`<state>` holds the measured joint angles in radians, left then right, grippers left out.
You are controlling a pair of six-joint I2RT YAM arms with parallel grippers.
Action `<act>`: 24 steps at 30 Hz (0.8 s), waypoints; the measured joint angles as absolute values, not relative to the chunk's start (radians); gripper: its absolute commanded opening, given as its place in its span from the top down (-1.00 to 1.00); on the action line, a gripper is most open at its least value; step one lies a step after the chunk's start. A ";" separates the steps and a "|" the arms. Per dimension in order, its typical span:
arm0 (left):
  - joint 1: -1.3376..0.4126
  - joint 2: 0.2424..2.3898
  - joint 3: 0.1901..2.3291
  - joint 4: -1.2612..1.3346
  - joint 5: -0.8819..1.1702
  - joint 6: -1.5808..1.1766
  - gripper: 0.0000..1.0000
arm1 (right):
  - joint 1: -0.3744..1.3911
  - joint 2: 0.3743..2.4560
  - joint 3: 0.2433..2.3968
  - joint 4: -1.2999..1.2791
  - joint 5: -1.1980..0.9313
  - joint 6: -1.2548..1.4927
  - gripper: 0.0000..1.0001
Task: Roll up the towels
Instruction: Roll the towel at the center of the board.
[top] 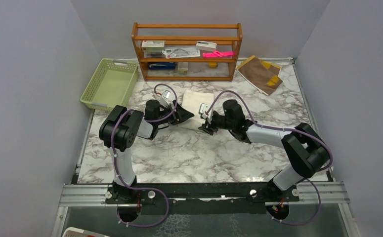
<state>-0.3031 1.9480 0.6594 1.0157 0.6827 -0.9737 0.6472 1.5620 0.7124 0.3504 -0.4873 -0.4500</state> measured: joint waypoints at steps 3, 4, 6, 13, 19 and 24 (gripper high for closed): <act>-0.303 1.948 0.659 1.016 0.683 -0.975 -0.30 | 0.652 1.609 0.764 0.332 -0.488 -0.528 0.02; -0.303 1.948 0.659 1.016 0.683 -0.975 -0.30 | 0.655 1.622 0.780 0.328 -0.489 -0.546 0.04; -0.303 1.949 0.659 1.016 0.683 -0.976 -0.30 | 0.661 1.645 0.810 0.316 -0.492 -0.577 0.08; -0.303 1.949 0.659 1.016 0.683 -0.978 -0.30 | 0.665 1.737 0.891 0.233 -0.537 -0.608 0.13; -0.303 1.949 0.660 1.016 0.683 -0.979 -0.30 | 0.665 1.790 0.932 0.175 -0.546 -0.590 0.26; -0.302 1.949 0.660 1.016 0.683 -0.979 -0.30 | 0.665 1.830 0.982 0.139 -0.522 -0.574 0.58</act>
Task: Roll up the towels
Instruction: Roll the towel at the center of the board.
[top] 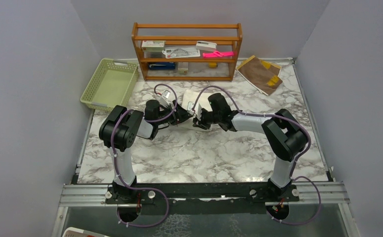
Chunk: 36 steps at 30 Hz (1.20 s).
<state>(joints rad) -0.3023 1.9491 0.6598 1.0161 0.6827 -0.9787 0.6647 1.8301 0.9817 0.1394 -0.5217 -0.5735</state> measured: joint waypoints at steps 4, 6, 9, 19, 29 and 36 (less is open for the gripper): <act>-0.301 1.949 0.660 1.016 0.683 -0.979 -0.30 | 0.665 1.876 1.038 0.095 -0.503 -0.557 0.68; -0.300 1.949 0.660 1.016 0.683 -0.979 -0.30 | 0.665 1.893 1.065 0.067 -0.494 -0.543 0.76; -0.296 1.949 0.660 1.016 0.681 -0.978 -0.30 | 0.659 1.920 1.116 0.025 -0.481 -0.517 0.62; -0.288 1.951 0.662 1.016 0.680 -0.983 -0.29 | 0.656 1.764 0.936 0.078 -0.416 -0.546 0.26; -0.287 1.965 0.672 1.020 0.684 -0.998 -0.29 | 0.743 1.567 0.719 0.182 -0.377 -0.712 0.26; -0.282 1.966 0.675 1.019 0.689 -1.001 -0.29 | 0.777 1.674 0.800 0.173 -0.371 -0.825 0.27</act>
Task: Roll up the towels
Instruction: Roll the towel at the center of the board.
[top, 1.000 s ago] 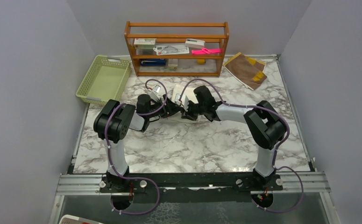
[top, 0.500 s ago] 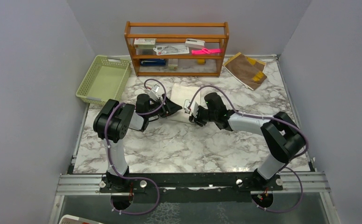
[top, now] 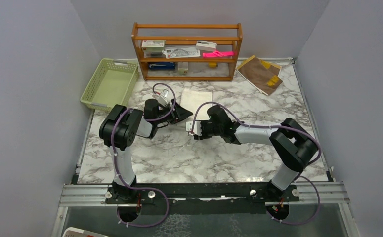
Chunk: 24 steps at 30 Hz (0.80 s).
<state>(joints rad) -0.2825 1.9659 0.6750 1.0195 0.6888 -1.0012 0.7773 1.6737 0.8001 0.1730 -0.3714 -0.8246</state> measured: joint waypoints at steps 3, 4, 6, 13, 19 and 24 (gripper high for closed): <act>-0.282 1.967 0.678 1.015 0.693 -1.001 -0.29 | 0.777 1.724 0.844 0.163 -0.352 -0.870 0.27; -0.282 1.968 0.679 1.015 0.694 -1.002 -0.29 | 0.777 1.738 0.857 0.157 -0.344 -0.885 0.27; -0.281 1.969 0.680 1.015 0.696 -1.002 -0.29 | 0.777 1.758 0.876 0.152 -0.329 -0.906 0.27; -0.278 1.983 0.693 1.017 0.712 -1.007 -0.29 | 0.777 1.829 0.945 0.111 -0.287 -0.944 0.14; -0.276 1.987 0.696 1.019 0.717 -1.009 -0.29 | 0.778 1.840 0.968 0.111 -0.253 -0.956 -0.15; -0.276 1.990 0.699 1.020 0.720 -1.011 -0.29 | 0.778 1.840 0.969 0.110 -0.237 -0.955 -0.05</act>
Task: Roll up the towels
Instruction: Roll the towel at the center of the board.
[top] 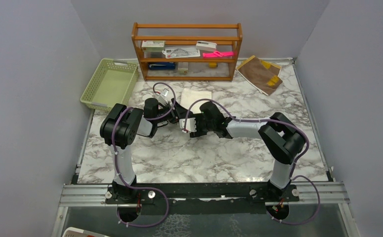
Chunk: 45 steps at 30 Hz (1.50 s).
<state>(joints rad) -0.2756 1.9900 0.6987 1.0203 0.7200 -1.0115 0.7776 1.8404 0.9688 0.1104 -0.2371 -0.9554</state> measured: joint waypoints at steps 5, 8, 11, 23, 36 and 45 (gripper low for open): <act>-0.275 1.990 0.699 1.020 0.722 -1.012 -0.29 | 0.764 1.859 0.990 0.096 -0.234 -0.945 0.16; -0.275 1.990 0.700 1.020 0.722 -1.011 -0.29 | 0.743 1.886 1.029 0.071 -0.235 -0.934 0.23; -0.275 1.996 0.710 1.019 0.722 -1.011 -0.29 | 0.720 1.915 1.074 0.047 -0.237 -0.920 0.31; -0.258 1.999 0.722 1.009 0.723 -1.033 -0.28 | 0.695 1.952 1.162 -0.047 -0.253 -0.837 0.99; -0.115 1.735 0.690 0.764 0.711 -1.068 -0.29 | 0.672 1.843 1.076 -0.118 -0.445 -0.205 0.99; -0.099 1.355 0.677 0.426 0.724 -0.844 -0.31 | 0.653 1.877 1.170 -0.303 -0.541 0.083 0.98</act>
<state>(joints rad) -0.0990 1.3552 0.6773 0.4263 0.7238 -0.8436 0.6533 1.8771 1.1702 -0.3031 -0.5411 0.0830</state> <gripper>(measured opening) 0.652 0.052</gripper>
